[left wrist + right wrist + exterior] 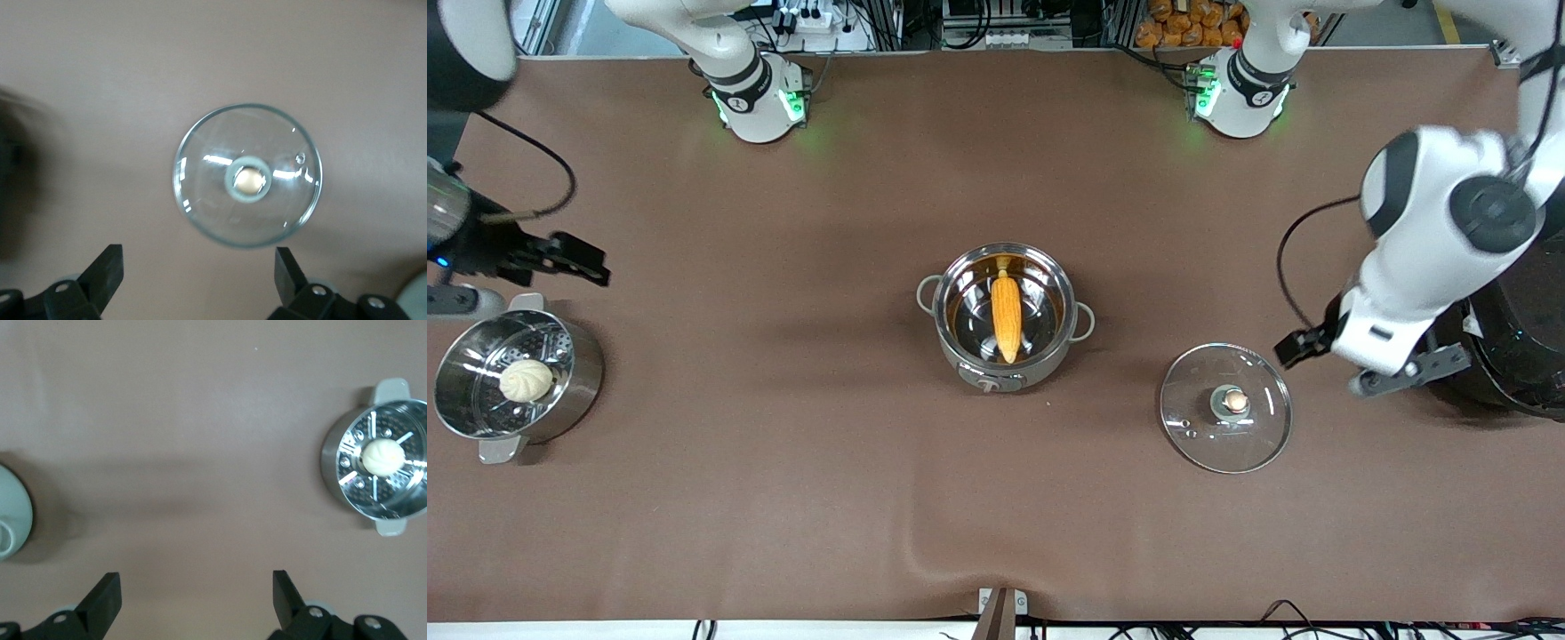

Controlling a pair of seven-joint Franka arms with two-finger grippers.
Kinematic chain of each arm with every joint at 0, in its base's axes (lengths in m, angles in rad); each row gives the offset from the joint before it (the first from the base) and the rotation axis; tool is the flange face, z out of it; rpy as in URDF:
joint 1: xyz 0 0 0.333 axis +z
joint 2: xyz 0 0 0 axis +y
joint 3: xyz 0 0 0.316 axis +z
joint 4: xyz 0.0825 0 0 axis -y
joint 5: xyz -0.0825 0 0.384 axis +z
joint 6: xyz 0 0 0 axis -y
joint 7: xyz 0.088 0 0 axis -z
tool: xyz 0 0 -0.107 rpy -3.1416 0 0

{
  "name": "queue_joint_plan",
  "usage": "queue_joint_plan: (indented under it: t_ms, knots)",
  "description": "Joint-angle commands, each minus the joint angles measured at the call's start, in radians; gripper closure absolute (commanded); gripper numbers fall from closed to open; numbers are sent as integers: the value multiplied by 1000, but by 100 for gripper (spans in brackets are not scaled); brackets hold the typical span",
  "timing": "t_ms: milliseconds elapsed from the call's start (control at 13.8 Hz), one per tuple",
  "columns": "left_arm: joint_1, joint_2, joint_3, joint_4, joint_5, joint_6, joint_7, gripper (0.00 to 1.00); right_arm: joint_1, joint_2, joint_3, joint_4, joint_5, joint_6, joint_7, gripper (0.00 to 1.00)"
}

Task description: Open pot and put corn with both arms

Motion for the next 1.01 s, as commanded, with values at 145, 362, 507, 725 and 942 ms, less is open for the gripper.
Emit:
queue_joint_plan:
  t_ms: [145, 362, 507, 725, 942]
  knots:
    - [12, -196, -1, 40, -24, -283, 202, 0, -45, -126, 24, -68, -19, -46, -32, 0]
    - [32, -196, 3, 183, -73, -461, 395, 0, -54, -119, 24, -51, -38, -41, -93, 0]
    - [38, -191, 43, 252, -110, -521, 522, 0, -95, -108, 24, -33, -19, -38, -90, 0]
    - [38, -191, 69, 274, -173, -535, 530, 0, -103, -102, 24, -10, -19, -41, -92, 0]
    - [41, -191, 69, 275, -170, -552, 532, 0, -101, -100, 25, -8, -19, -46, -92, 0]
